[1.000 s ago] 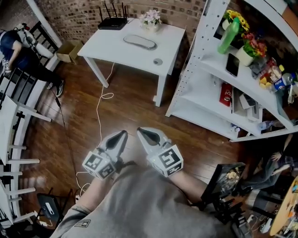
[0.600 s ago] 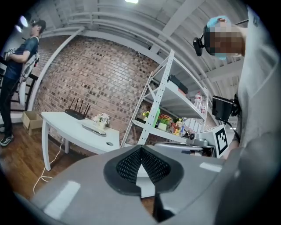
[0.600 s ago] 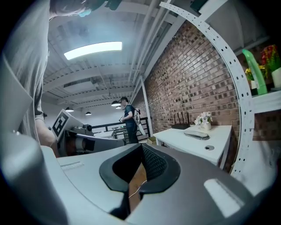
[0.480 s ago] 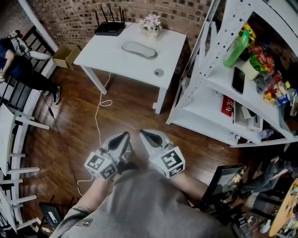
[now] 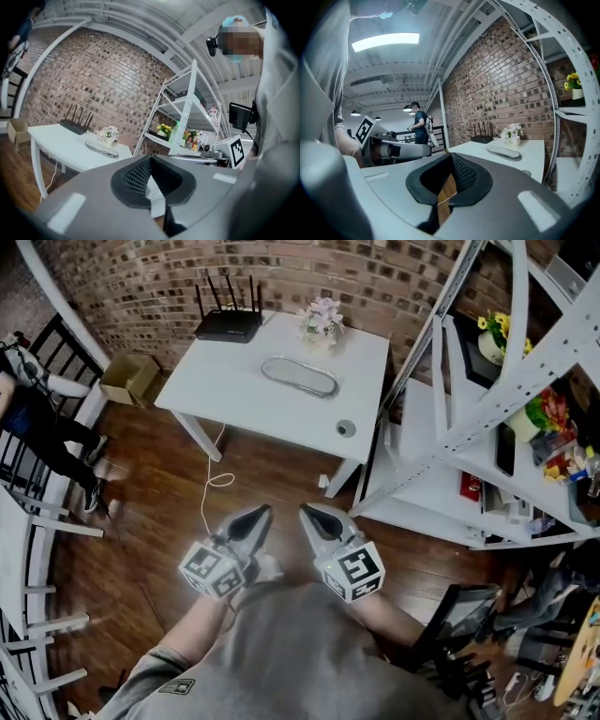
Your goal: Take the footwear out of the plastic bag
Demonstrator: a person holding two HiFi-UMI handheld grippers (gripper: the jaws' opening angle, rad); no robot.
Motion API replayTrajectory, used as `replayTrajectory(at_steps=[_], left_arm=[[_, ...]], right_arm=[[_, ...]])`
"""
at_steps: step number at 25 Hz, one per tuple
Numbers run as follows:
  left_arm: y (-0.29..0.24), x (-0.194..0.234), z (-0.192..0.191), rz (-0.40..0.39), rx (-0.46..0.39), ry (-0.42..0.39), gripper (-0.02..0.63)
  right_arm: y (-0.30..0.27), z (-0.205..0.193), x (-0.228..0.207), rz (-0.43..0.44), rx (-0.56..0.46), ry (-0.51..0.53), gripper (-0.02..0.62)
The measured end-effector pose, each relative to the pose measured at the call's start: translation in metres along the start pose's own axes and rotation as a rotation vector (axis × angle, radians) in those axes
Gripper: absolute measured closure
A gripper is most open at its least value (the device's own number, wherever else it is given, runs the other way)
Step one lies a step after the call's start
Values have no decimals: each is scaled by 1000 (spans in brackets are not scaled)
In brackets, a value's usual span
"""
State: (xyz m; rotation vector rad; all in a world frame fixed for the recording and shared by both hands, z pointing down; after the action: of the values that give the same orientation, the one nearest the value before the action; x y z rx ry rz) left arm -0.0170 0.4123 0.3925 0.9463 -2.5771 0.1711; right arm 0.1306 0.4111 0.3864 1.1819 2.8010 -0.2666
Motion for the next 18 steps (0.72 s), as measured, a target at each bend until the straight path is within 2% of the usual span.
replayTrajectory(at_steps=[9,13,18], left_arm=[[-6,72,16,-46,29,31,604],[-21,91,19,-50,39,35,604],[-52,112,28,-33,53,35,604]], right_arm=[[-63,-2,0,-88,17,-5,584],[-77,-1,-20,-120,9,-17,583],[-102,3,-53,-121,2,-24,583]])
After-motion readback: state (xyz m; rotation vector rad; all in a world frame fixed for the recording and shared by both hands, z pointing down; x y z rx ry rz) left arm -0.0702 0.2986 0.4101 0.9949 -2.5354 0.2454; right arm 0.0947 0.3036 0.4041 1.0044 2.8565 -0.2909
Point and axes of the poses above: the fingertips, and each gripper's own axes: y backward along the fingers, x to its left, z out of its top, the point moved 6 cm from there along y, backward along the fingers, and after that the axes turned 6 degrees about -x, right-handed, at the moved point
